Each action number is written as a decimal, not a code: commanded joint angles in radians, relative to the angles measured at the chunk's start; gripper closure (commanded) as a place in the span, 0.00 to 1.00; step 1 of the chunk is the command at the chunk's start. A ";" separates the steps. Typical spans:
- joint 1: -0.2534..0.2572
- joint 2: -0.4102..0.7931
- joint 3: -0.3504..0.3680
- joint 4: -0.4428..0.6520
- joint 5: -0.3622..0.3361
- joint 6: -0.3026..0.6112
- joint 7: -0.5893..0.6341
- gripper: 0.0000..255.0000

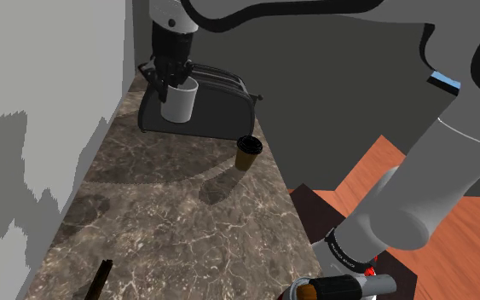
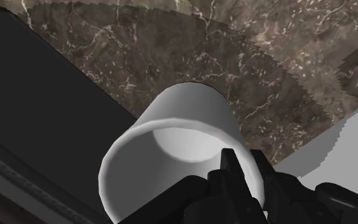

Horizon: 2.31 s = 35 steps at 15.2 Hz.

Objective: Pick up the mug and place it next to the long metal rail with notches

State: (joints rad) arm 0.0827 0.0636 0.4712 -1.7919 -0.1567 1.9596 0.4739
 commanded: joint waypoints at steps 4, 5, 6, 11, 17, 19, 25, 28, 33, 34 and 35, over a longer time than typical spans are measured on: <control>0.054 -0.033 0.050 -0.035 0.003 -0.008 0.104 1.00; 0.066 -0.036 0.060 -0.037 0.002 -0.012 0.127 1.00; 0.077 -0.038 0.071 -0.038 0.001 -0.015 0.150 1.00; 0.139 -0.031 0.128 -0.026 -0.015 -0.039 0.271 1.00; 0.197 0.001 0.178 -0.004 -0.044 -0.054 0.385 1.00; 0.197 0.005 0.177 -0.027 -0.048 -0.028 0.390 1.00; 0.197 0.021 0.176 -0.091 -0.065 0.047 0.410 1.00; 0.199 0.032 0.175 -0.120 -0.077 0.083 0.422 1.00; 0.202 0.056 0.172 -0.163 -0.101 0.142 0.445 1.00; 0.202 0.062 0.171 -0.171 -0.107 0.154 0.450 1.00; 0.203 0.068 0.170 -0.178 -0.113 0.166 0.455 1.00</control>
State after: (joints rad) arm 0.2836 0.1224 0.6416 -1.9651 -0.2613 2.1135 0.9206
